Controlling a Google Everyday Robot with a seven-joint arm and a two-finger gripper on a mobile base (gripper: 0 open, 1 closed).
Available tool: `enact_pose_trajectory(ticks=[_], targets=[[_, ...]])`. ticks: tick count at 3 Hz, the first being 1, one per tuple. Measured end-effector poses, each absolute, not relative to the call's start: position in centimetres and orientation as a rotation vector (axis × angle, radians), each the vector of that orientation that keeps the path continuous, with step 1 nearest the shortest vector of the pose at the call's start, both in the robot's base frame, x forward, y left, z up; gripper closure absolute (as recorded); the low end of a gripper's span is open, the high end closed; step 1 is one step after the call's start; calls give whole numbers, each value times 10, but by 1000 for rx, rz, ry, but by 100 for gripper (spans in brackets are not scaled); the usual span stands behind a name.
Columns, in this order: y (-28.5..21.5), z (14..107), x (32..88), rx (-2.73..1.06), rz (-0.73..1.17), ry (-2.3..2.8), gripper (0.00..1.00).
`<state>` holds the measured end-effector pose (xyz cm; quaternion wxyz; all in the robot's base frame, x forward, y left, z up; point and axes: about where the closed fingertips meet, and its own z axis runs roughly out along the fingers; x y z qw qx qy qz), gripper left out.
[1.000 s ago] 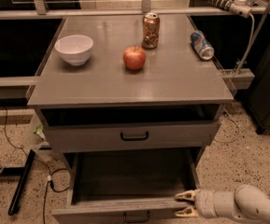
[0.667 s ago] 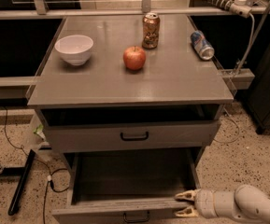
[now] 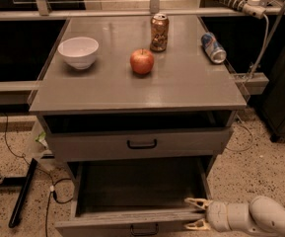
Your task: Open middle drawer
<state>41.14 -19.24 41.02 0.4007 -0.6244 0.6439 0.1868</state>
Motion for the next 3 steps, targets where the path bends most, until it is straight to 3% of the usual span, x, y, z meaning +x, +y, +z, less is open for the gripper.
enact_pose_trajectory(ticks=[2, 3], targets=[[-205, 410, 384, -1581, 471, 1635, 84], [-209, 410, 375, -1580, 464, 1640, 100]])
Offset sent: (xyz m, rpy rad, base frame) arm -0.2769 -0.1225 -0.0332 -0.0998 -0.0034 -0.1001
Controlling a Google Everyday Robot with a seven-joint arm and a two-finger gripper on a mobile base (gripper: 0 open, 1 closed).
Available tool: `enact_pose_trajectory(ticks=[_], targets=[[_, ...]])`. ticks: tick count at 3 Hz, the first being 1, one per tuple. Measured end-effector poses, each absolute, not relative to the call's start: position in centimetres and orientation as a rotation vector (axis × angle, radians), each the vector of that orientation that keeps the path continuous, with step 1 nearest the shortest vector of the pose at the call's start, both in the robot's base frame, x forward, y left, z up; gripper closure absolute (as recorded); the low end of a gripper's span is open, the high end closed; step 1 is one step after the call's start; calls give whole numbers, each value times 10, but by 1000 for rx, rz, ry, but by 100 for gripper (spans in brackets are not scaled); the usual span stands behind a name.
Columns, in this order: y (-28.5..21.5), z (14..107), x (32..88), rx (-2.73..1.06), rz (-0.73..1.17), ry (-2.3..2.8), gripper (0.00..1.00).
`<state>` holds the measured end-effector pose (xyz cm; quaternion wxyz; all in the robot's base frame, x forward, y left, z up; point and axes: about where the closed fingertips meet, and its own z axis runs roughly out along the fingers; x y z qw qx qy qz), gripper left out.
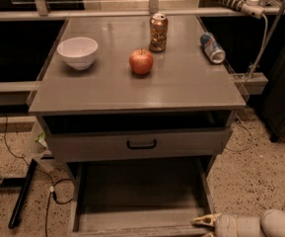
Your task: Open middle drawer
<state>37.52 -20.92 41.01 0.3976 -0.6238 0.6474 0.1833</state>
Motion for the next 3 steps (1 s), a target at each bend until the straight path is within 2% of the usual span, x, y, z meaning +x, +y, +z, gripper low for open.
enact_pose_trajectory(ticks=[1, 3], targets=[[-209, 412, 374, -1580, 464, 1640, 81], [-209, 412, 374, -1580, 464, 1639, 35]])
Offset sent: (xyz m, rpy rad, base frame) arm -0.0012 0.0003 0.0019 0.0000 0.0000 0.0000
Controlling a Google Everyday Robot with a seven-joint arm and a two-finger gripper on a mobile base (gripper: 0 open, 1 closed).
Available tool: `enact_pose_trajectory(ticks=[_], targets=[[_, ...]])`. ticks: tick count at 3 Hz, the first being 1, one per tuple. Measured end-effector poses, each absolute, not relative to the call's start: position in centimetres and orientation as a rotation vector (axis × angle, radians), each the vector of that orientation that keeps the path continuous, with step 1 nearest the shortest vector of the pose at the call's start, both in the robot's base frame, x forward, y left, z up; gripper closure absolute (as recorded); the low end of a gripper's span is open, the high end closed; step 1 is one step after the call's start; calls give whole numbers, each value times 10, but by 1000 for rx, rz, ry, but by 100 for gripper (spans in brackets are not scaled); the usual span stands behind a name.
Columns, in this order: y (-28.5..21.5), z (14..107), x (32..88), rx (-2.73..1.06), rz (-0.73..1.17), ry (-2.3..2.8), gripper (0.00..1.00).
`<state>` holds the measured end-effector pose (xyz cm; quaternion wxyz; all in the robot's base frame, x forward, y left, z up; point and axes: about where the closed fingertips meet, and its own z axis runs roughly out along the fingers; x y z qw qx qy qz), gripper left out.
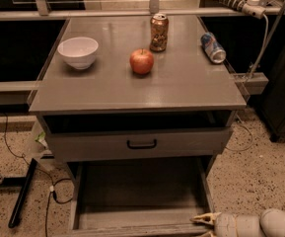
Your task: Open middle drawer
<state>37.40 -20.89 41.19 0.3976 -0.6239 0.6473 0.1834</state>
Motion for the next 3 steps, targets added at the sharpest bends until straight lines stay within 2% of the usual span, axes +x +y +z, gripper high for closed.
enact_pose_trajectory(ticks=[1, 2, 3], targets=[[-209, 412, 374, -1580, 464, 1639, 12], [-209, 412, 374, -1580, 465, 1639, 0], [-209, 412, 374, -1580, 465, 1639, 0]])
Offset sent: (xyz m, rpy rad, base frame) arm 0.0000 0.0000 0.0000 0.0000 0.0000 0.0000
